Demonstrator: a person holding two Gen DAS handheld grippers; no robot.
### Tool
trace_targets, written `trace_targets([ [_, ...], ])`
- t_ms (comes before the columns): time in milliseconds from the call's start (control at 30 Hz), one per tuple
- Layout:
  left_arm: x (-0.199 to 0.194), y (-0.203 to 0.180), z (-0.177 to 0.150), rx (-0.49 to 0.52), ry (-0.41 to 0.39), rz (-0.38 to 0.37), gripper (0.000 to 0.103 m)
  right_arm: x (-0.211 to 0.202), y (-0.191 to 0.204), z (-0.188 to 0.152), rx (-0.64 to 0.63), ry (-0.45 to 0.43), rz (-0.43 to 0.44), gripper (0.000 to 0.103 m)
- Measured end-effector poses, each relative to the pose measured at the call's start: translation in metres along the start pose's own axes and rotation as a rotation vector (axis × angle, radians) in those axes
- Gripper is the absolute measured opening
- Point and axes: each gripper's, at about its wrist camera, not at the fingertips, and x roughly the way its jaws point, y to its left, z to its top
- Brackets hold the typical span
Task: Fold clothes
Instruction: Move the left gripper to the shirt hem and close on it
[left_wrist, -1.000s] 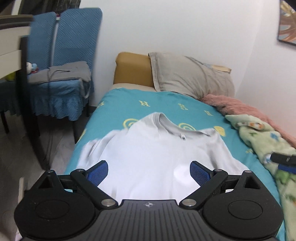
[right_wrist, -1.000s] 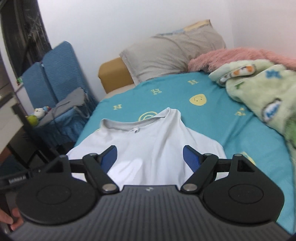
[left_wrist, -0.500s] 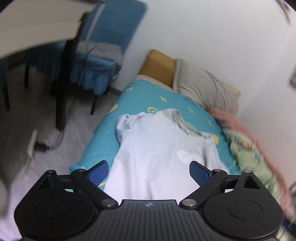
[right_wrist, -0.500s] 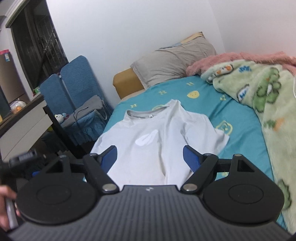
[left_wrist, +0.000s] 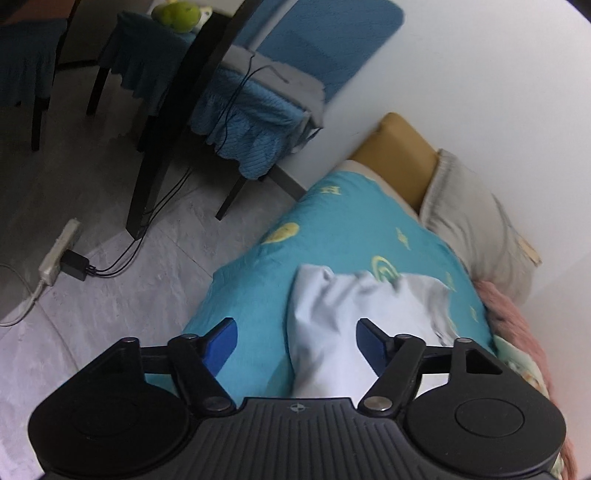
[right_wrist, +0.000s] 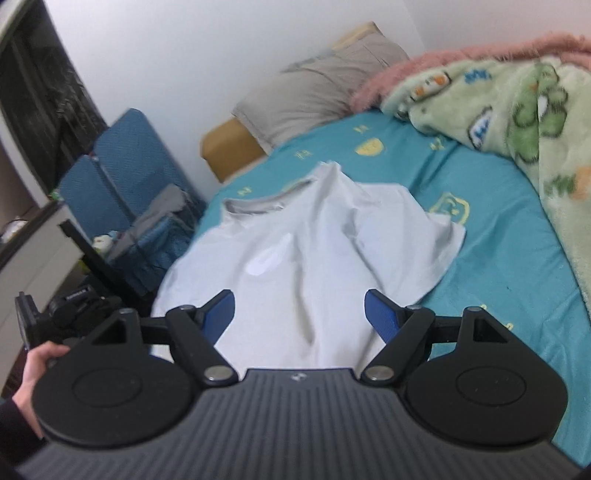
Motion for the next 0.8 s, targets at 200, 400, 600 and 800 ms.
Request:
trace_targets([
  [200, 0.079, -0.006, 0.025, -0.014, 0.008, 0.013, 0.062, 0.038, -0.026, 0.001, 0.072, 0.046, -0.027, 0.079],
  [400, 0.13, -0.02, 0.039, 0.024, 0.061, 0.007, 0.048, 0.065, -0.038, -0.004, 0.08, 0.081, -0.039, 0.079],
  [600, 0.139, -0.039, 0.046, 0.165, 0.103, -0.034, 0.006, 0.072, -0.043, -0.005, 0.097, 0.094, -0.041, 0.079],
  [800, 0.09, -0.037, 0.065, 0.143, -0.085, -0.098, 0.005, 0.067, -0.045, -0.003, 0.112, 0.076, -0.056, 0.079],
])
